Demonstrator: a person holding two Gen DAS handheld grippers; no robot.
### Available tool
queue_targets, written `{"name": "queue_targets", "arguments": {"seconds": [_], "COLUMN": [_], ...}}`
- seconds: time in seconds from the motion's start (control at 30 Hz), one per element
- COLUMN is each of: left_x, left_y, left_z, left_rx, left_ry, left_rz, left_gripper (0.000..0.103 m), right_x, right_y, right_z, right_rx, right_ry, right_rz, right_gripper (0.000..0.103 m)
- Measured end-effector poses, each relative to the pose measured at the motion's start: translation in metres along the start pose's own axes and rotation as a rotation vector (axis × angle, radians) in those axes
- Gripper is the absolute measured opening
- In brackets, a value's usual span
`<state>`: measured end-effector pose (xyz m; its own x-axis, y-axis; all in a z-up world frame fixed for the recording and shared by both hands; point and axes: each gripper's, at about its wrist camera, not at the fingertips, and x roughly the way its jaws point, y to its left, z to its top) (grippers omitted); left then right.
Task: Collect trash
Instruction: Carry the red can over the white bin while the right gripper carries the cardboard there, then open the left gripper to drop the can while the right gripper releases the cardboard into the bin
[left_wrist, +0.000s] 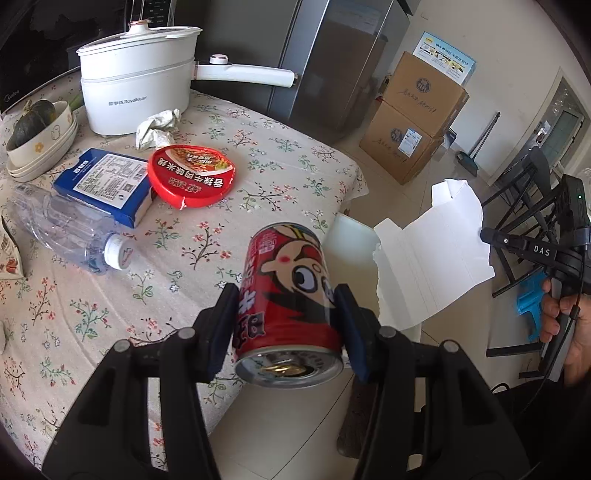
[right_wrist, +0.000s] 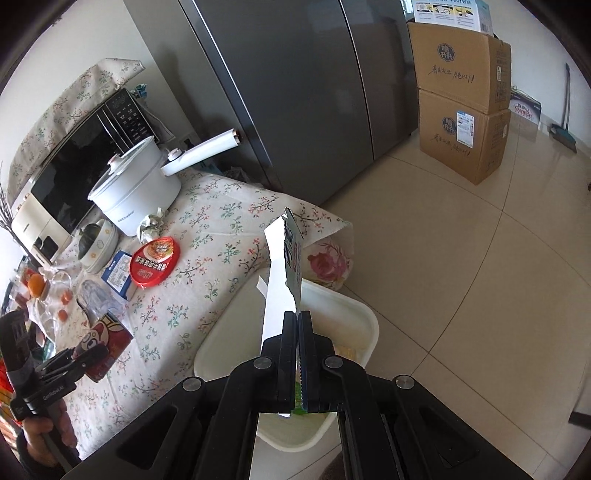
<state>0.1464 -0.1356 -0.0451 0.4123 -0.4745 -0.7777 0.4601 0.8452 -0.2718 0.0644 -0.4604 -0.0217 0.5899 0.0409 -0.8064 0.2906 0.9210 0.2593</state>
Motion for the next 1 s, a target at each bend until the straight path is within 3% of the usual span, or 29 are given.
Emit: {"name": "queue_targets", "arguments": {"seconds": [0.17, 0.3, 0.43, 0.7, 0.9, 0.93, 1.0], "left_x": [0.012, 0.021, 0.033, 0.064, 0.075, 0.075, 0.072], "left_y": [-0.015, -0.028, -0.043, -0.063, -0.069, -0.07, -0.07], "left_z": [-0.003, -0.006, -0.008, -0.017, -0.016, -0.015, -0.011], "left_rx": [0.03, 0.061, 0.1, 0.161, 0.182, 0.186, 0.173], "left_ry": [0.015, 0.024, 0.035, 0.066, 0.04, 0.025, -0.001], "left_rz": [-0.016, -0.027, -0.042, -0.053, -0.065, -0.056, -0.037], "left_gripper": [0.055, 0.055, 0.055, 0.055, 0.055, 0.057, 0.079], "right_x": [0.017, 0.015, 0.012, 0.011, 0.013, 0.013, 0.013], "right_y": [-0.008, -0.008, -0.009, -0.018, -0.023, -0.023, -0.022], "right_z": [-0.005, -0.006, -0.006, -0.005, -0.005, -0.005, -0.004], "right_rx": [0.024, -0.001, -0.008, 0.003, 0.005, 0.005, 0.007], "right_ry": [0.064, 0.056, 0.049, 0.05, 0.054, 0.053, 0.051], "right_rz": [-0.024, -0.042, -0.038, -0.058, -0.074, -0.076, -0.076], "right_gripper": [0.013, 0.032, 0.04, 0.043, 0.043, 0.044, 0.046]}}
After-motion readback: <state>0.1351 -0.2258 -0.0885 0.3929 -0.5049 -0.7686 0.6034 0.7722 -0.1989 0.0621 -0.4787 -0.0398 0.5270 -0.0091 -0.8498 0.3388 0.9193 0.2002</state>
